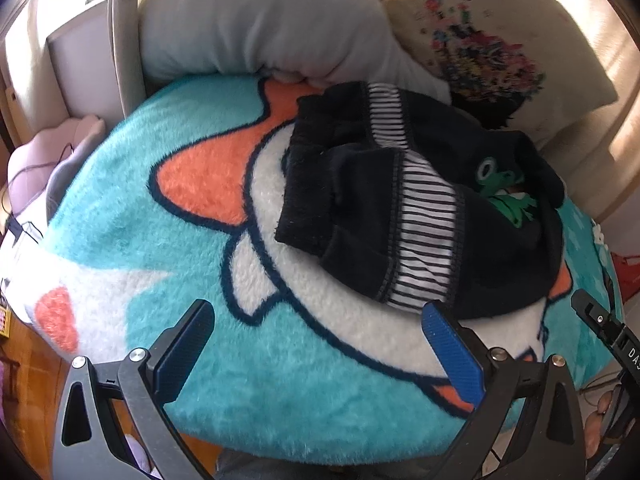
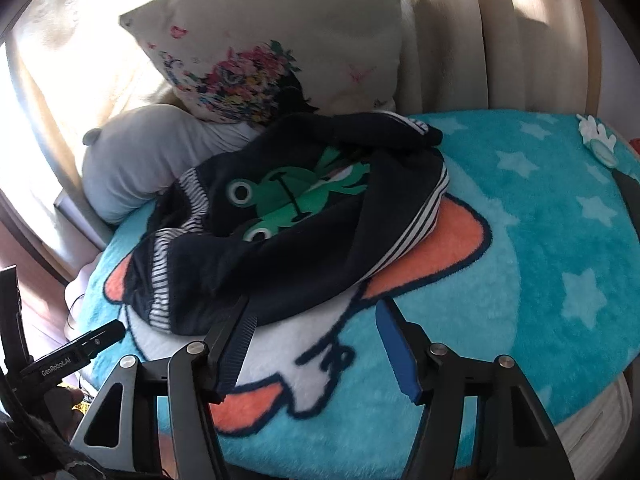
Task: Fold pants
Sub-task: 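Grasp the pants edge with the right gripper and lift it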
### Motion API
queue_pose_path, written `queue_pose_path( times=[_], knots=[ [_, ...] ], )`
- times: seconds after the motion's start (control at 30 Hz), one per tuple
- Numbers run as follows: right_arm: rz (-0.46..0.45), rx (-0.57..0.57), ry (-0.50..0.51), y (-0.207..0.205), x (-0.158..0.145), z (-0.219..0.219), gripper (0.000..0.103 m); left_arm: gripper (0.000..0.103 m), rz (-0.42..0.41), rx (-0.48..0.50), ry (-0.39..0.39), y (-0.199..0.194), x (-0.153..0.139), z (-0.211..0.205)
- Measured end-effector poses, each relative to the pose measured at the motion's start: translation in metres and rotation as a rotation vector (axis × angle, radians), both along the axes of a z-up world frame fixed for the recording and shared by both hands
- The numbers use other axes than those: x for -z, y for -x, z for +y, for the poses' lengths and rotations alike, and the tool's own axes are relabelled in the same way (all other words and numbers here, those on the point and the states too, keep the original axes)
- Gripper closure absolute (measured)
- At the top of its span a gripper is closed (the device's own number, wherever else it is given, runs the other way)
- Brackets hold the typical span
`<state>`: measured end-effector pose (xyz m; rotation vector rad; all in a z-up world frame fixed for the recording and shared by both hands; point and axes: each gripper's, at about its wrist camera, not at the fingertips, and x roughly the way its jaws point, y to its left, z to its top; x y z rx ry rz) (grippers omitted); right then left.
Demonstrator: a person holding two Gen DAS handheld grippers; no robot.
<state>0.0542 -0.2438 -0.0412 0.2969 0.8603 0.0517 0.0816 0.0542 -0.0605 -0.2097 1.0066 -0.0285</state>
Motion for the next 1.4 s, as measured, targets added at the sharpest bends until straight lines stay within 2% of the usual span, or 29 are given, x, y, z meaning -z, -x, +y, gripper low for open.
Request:
queue_pose_path(
  times=[0.07,0.2,0.4,0.57,0.6,0.63,0.67,0.7,0.73,0.9,1.1,1.2,1.27,1.33,1.37,1.4],
  knots=[
    [0.022,0.008,-0.008,-0.008,0.006,-0.004,0.042,0.0,0.016,-0.001,0.01,-0.009,0.006,-0.001],
    [0.049,0.038,-0.012,-0.027,0.016,-0.014,0.044,0.0,0.03,-0.001,0.038,-0.021,0.012,-0.003],
    [0.07,0.128,-0.004,-0.056,0.023,-0.036,0.044,0.017,0.033,-0.02,0.016,-0.037,0.017,-0.004],
    [0.089,0.154,-0.021,-0.077,0.032,-0.044,0.045,0.02,0.026,-0.028,0.015,-0.049,0.018,-0.004],
    [0.085,0.16,0.011,-0.079,0.031,-0.041,0.055,0.029,0.023,-0.034,0.004,-0.051,0.017,-0.004],
    [0.088,0.163,0.038,-0.08,0.031,-0.039,0.063,0.045,0.014,-0.051,-0.012,-0.054,0.016,-0.003],
    [0.09,0.166,0.057,-0.081,0.03,-0.036,0.073,0.055,0.009,-0.068,-0.022,-0.054,0.015,-0.001],
    [0.088,0.17,0.067,-0.079,0.03,-0.035,0.08,0.065,0.004,-0.08,-0.012,-0.055,0.014,0.002],
    [0.081,0.172,0.067,-0.077,0.029,-0.035,0.084,0.071,0.001,-0.076,0.002,-0.055,0.014,0.004],
    [0.052,0.187,0.02,-0.056,0.025,-0.04,0.094,0.077,-0.023,-0.07,-0.002,-0.05,0.008,0.007],
    [0.01,0.196,-0.032,-0.01,0.01,-0.033,0.097,0.079,-0.054,-0.112,0.004,-0.034,-0.003,0.028],
    [-0.021,0.212,-0.016,0.019,0.0,-0.027,0.099,0.08,-0.062,-0.133,0.007,-0.025,-0.006,0.042],
    [-0.034,0.215,-0.037,0.031,-0.001,-0.025,0.098,0.079,-0.052,-0.139,0.009,-0.02,-0.003,0.049],
    [-0.02,0.188,-0.078,0.027,0.008,-0.027,0.089,0.072,-0.028,-0.116,0.002,-0.018,0.005,0.047],
    [-0.006,0.17,-0.087,0.022,0.013,-0.029,0.066,0.068,-0.012,-0.109,-0.021,-0.019,0.008,0.045],
    [0.009,0.174,-0.1,0.015,0.018,-0.034,0.037,0.057,-0.003,-0.113,-0.044,-0.018,0.011,0.043]
  ],
)
